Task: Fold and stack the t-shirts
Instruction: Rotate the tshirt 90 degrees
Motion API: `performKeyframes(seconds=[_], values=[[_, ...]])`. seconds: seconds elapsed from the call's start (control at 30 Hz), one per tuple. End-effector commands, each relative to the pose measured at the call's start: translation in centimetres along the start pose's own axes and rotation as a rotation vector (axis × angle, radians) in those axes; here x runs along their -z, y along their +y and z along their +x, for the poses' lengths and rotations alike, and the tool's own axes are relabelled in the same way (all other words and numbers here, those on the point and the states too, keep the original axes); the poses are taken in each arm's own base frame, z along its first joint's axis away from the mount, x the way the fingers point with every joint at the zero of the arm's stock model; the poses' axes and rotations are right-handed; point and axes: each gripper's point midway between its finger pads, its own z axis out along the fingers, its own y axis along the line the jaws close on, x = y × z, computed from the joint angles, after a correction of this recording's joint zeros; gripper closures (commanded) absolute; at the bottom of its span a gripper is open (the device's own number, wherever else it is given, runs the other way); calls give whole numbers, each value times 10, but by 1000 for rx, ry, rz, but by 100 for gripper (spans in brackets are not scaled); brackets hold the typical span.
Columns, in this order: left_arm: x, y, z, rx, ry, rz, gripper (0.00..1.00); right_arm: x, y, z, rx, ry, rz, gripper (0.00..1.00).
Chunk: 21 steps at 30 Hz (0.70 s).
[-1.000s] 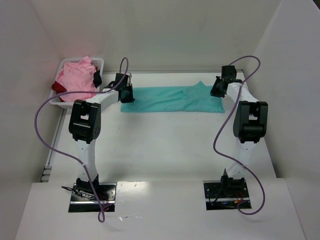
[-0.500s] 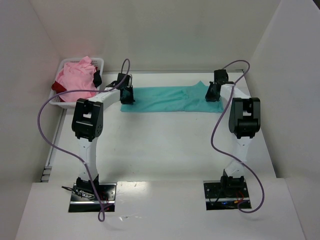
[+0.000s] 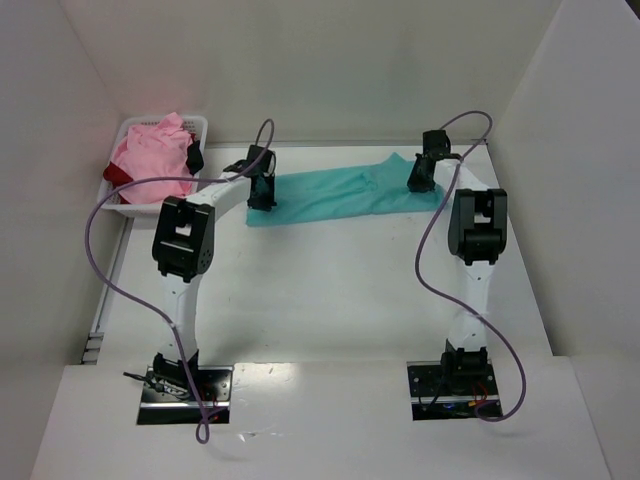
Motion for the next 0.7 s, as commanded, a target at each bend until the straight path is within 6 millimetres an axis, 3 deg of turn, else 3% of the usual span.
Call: performKeyframes(seconds=[0.0, 0.13, 0.2, 0.33, 0.47, 0.57, 0.67], values=[[2, -13, 61, -103, 179, -27, 92, -15, -6, 4, 34, 19, 54, 93], [27, -31, 86, -141, 237, 73, 92, -16, 16, -22, 39, -23, 3, 93], [33, -34, 116, -195, 304, 94, 92, -14, 31, -23, 69, -21, -21, 92], [42, -38, 156, -263, 396, 143, 95, -17, 52, -34, 97, -55, -50, 91], [54, -47, 184, -339, 452, 191, 95, -29, 80, -32, 125, -52, -94, 90], [69, -70, 194, -396, 468, 296, 95, -38, 95, -27, 141, -44, -119, 89], [76, -80, 209, -419, 498, 351, 95, -38, 104, -32, 147, -58, -132, 89]])
